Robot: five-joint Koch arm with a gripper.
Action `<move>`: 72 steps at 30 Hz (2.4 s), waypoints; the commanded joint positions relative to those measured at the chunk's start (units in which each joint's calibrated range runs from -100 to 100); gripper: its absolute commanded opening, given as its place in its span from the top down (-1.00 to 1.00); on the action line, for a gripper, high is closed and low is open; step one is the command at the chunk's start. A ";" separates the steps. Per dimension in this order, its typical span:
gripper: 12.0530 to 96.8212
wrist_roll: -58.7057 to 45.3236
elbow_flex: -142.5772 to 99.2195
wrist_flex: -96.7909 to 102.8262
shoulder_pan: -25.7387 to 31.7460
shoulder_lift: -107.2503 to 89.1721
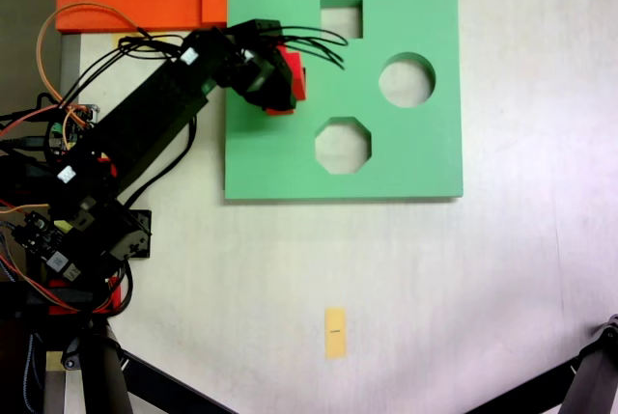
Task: Put the cross columnar block into the corresponding hole
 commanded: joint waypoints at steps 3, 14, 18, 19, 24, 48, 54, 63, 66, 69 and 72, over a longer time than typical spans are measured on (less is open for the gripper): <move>0.16 -0.24 1.19 6.56 0.29 1.06; 0.16 0.63 1.19 9.06 0.59 1.20; 0.16 1.12 1.69 9.06 0.54 1.06; 0.16 1.27 1.88 9.16 0.54 1.06; 0.16 2.78 1.98 10.02 0.54 1.48; -0.97 5.13 -10.18 19.08 -0.93 1.76; -0.97 5.08 -11.48 19.17 -0.93 -3.13; -0.96 3.86 -20.95 17.73 -1.03 -32.32; -0.96 2.88 -24.24 15.22 -1.76 -43.63; -0.95 1.76 -28.03 14.36 -2.69 -54.39; -0.94 -1.37 -29.42 8.39 -3.96 -63.47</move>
